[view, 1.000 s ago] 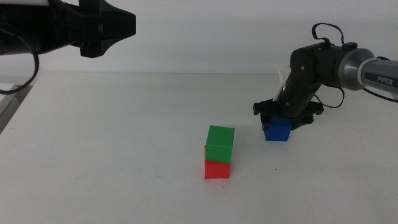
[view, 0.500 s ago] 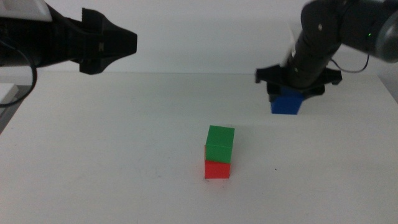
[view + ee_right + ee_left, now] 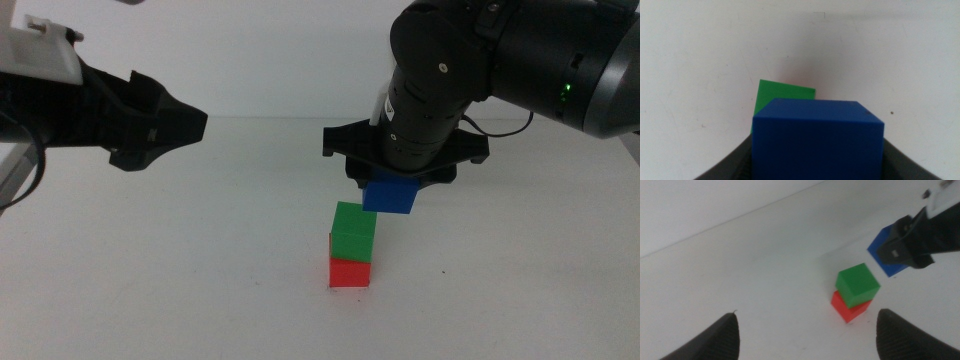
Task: Stack red cubes first, then green, then blue cubes in a specific spot.
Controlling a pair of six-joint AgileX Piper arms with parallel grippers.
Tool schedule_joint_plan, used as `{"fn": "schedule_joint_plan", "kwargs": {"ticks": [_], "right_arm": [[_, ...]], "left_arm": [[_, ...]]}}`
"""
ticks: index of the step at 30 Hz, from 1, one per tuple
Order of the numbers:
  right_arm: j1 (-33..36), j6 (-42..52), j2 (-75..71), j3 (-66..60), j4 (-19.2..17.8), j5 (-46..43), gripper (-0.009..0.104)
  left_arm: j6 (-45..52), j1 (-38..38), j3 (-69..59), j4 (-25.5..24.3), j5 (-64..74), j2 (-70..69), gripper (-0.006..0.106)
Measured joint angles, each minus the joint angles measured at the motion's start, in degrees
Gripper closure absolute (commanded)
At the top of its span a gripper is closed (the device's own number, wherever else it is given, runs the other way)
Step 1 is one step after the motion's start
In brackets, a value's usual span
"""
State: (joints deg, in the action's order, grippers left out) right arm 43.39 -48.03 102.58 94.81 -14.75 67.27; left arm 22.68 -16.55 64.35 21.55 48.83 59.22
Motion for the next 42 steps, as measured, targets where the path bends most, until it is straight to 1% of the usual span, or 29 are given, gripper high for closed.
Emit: {"fn": "schedule_joint_plan", "kwargs": {"ticks": [3, 6, 14, 20, 33, 37, 38, 41, 42], "right_arm": [[0.0, -1.9, 0.7, 0.0, -0.4, 0.1, 0.084], [0.0, -2.7, 2.4, 1.1, 0.5, 0.1, 0.084], [0.0, -2.8, 8.7, 9.4, 1.9, 1.6, 0.084], [0.0, -2.4, 11.5, 9.9, 3.3, 2.2, 0.084], [0.0, -1.8, 13.8, 10.0, 3.0, 2.3, 0.084], [0.0, -1.2, 13.8, 10.0, 3.0, 2.3, 0.052], [0.0, -1.1, 13.8, 10.0, 3.1, 2.3, 0.034], [0.0, -0.8, 14.2, 10.0, 3.4, 2.3, 0.014], [0.0, -0.6, 14.2, 10.0, 3.4, 2.3, 0.010]], "left_arm": [[1.0, 0.0, 0.0, -1.0, 0.1, 0.0, 0.007], [1.8, 0.0, 0.0, -1.1, 0.1, 0.0, 0.007], [2.6, 0.0, 0.0, -1.1, 0.3, 0.0, 0.007], [2.6, 0.0, 0.0, -1.1, 0.3, 0.0, 0.007], [2.6, 0.0, 0.0, -0.9, 0.3, 0.0, 0.007], [2.6, 0.0, 0.0, -0.9, 0.3, 0.0, 0.007], [2.6, 0.0, 0.0, -0.9, 0.3, 0.0, 0.007], [2.6, 0.0, 0.0, -0.9, 0.3, 0.0, 0.007], [2.6, 0.0, 0.0, -0.9, 0.3, 0.0, 0.007]]}}
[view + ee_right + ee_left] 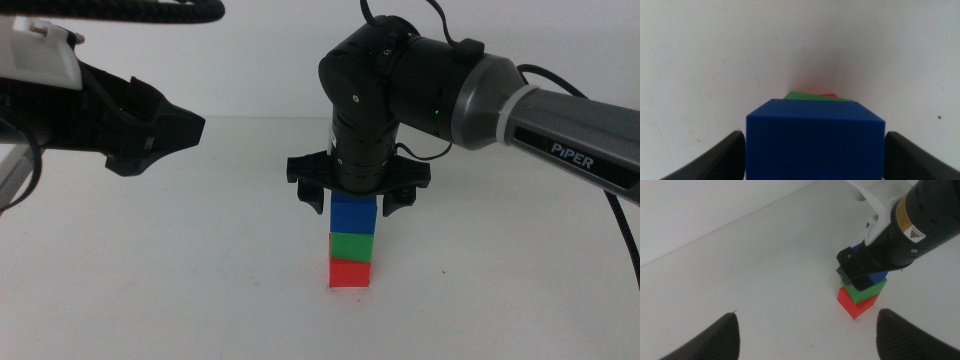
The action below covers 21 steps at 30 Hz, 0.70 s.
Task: Stack red cubes first, then green, then blue cubes in a specific spot.
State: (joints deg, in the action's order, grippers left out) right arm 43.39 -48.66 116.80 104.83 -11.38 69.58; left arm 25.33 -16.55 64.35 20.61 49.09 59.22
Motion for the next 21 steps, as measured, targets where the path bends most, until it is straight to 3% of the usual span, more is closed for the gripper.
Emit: {"fn": "schedule_joint_plan", "kwargs": {"ticks": [2, 6, 12, 18, 21], "right_arm": [[0.0, 1.2, 0.0, 0.0, 0.5, 0.0, 0.003], [0.0, 4.0, -2.6, 1.4, 2.1, 0.0, 0.002], [-1.0, 8.8, -13.5, 2.4, 0.9, -0.2, 0.002], [-10.3, 16.5, -23.9, 2.4, 0.9, -0.2, 0.002], [-18.8, 22.7, -29.4, 0.1, 2.1, -0.2, 0.002]], "left_arm": [[0.0, 0.0, 0.0, 0.0, 0.0, 0.0, 0.007], [0.0, 0.0, 0.0, 0.0, 0.0, 0.0, 0.007], [0.0, 0.0, 0.0, 0.0, 0.0, 0.0, 0.007], [0.1, 0.0, 0.0, 0.0, -0.1, 0.0, 0.007], [0.1, 0.0, 0.0, 0.0, -0.2, 0.0, 0.007]]}}
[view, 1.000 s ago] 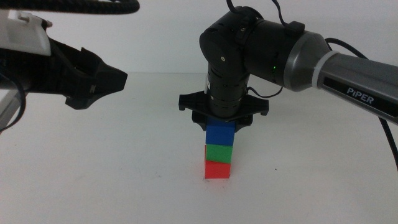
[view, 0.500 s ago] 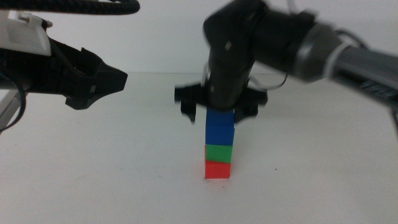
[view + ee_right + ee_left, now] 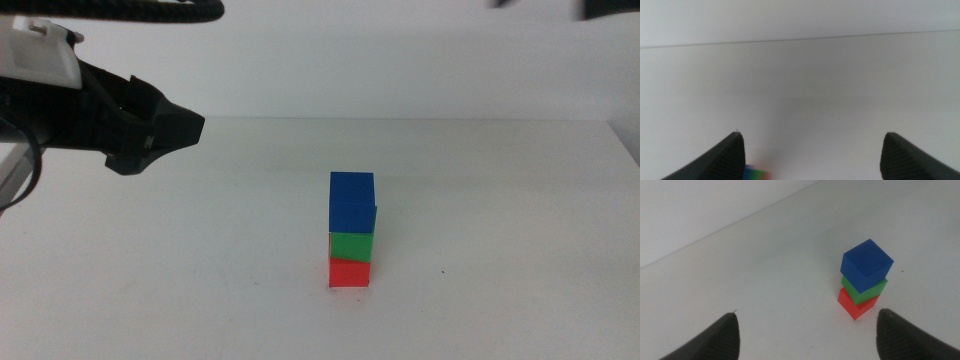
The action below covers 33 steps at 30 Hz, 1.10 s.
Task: Stack red cubes first, then green, then blue cubes in a specific spot.
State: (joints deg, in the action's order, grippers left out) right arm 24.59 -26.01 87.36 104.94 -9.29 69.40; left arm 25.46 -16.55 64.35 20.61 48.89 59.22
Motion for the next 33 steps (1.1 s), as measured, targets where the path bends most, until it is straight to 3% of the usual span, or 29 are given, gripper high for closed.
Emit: {"fn": "schedule_joint_plan", "kwargs": {"ticks": [6, 13, 33], "right_arm": [[-9.1, 7.0, -10.8, -16.7, 0.1, -0.5, 0.002], [-9.9, 9.3, -21.9, -32.6, 1.3, -10.4, 0.002], [-9.9, 7.2, -24.9, -35.3, 0.9, -12.7, 0.002]], "left_arm": [[0.0, 0.0, 0.0, 0.0, 0.0, 0.0, 0.007], [0.0, 0.0, 0.0, 0.0, 0.0, 0.0, 0.007], [0.0, 0.0, -3.5, -1.7, -2.8, -1.2, 0.007]]}}
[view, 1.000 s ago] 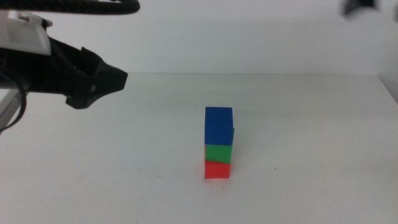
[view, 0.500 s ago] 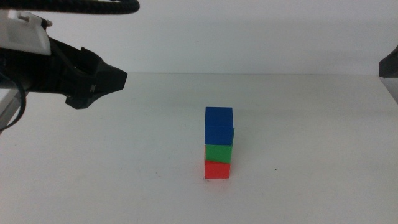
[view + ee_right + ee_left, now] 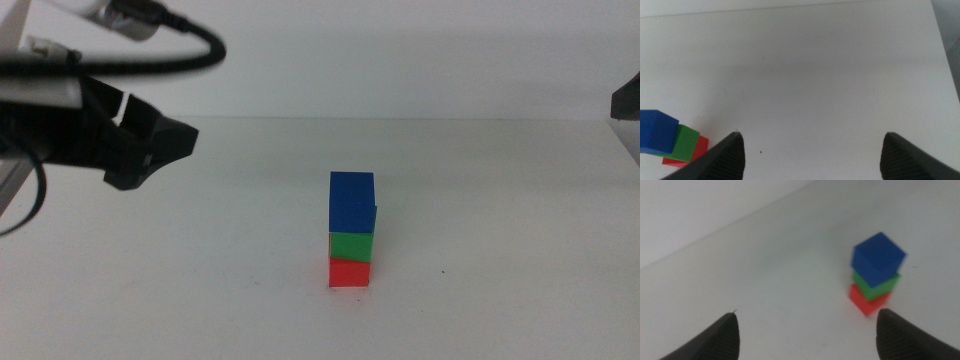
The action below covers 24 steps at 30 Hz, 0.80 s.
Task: Stack red cubes first, then green, then blue cubes in a specific spot.
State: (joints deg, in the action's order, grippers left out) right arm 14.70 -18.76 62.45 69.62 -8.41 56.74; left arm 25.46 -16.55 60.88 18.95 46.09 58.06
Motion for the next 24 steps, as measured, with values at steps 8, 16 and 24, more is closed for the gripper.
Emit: {"fn": "schedule_joint_plan", "kwargs": {"ticks": [8, 16, 24], "right_arm": [[0.0, 0.0, -10.7, -16.2, 0.4, -11.7, 0.002], [-1.9, -0.1, -27.8, -42.5, 4.5, -36.7, 0.002], [-11.9, -0.1, -45.6, -57.7, 6.2, -41.6, 0.002]], "left_arm": [[0.0, 3.1, -20.1, -5.9, -21.6, -14.1, 0.007], [0.0, 7.9, -40.2, -11.4, -33.3, -32.9, 0.007], [0.0, 8.5, -54.1, -11.4, -34.9, -49.3, 0.007]]}}
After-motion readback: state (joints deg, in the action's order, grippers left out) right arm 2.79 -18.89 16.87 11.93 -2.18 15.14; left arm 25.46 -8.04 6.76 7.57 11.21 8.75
